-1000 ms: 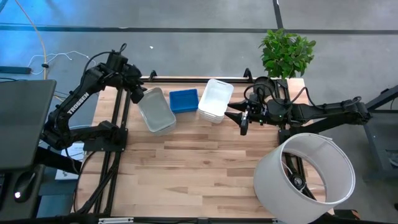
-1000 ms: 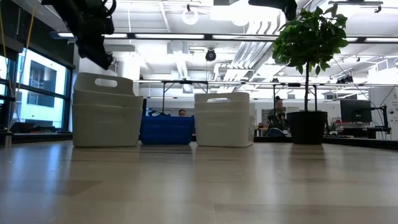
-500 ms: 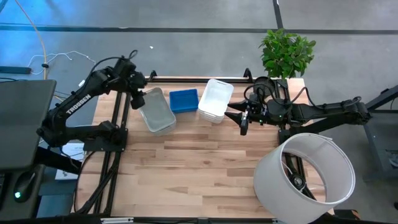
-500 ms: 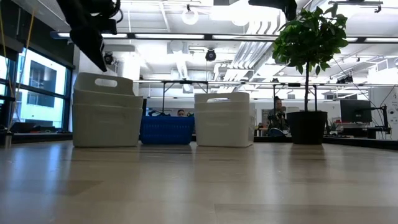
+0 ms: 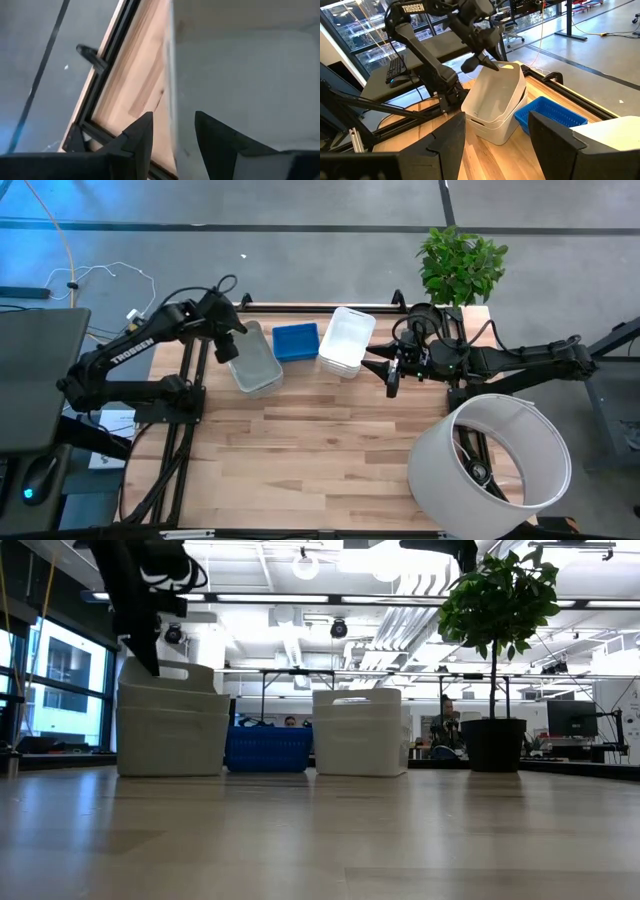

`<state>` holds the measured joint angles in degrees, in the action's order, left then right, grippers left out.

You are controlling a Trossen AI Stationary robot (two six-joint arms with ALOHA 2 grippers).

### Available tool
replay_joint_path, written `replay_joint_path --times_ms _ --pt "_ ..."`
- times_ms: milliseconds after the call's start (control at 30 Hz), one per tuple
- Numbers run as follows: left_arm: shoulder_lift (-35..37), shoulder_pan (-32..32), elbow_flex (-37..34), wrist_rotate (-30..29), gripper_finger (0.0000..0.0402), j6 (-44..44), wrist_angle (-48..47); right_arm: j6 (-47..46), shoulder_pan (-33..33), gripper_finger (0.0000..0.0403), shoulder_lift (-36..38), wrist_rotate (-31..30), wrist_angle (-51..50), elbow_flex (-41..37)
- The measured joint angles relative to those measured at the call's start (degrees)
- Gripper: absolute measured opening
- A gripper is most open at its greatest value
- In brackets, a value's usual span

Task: Stack baskets by color
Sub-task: Stack the bottom gray bin on the top gray bin

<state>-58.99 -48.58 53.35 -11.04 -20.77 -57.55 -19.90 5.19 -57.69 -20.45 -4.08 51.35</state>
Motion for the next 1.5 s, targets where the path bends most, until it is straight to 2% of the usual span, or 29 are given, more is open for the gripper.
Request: replay_joint_path --times_ms 200,267,367,433,700,1033,1333,1500 --pt "0.04 0.0 -1.26 0.18 0.0115 2.98 2.97 0.0 0.0 0.0202 0.0 0.0 0.0 0.0" --pt "0.11 0.0 -1.26 0.3 0.009 2.73 3.15 0.0 0.0 0.0202 0.0 0.01 0.0 0.0" --pt "0.31 0.0 -1.26 0.53 0.0029 2.06 3.2 -0.48 0.0 0.0202 0.0 0.02 -0.05 0.0" --pt "0.91 0.0 -1.26 0.51 0.0009 1.27 3.29 -0.61 0.0 0.0202 0.0 0.02 -0.16 0.0" --pt "3.0 -1.01 2.32 2.11 0.0002 1.94 3.77 -0.5 0.0 0.0202 0.0 0.0 -0.76 0.0" --pt "3.9 -4.04 9.73 13.2 0.0 7.17 3.81 -0.42 0.0 0.0202 0.0 -0.39 -0.9 0.0" --pt "4.12 -6.23 8.23 25.28 0.0 8.2 -1.82 -0.43 0.0 0.0202 0.0 -0.39 -1.31 0.0" --pt "4.35 -9.61 6.08 25.78 0.0 8.54 -2.04 -0.61 0.0 0.0202 0.0 -0.39 -1.36 0.0"
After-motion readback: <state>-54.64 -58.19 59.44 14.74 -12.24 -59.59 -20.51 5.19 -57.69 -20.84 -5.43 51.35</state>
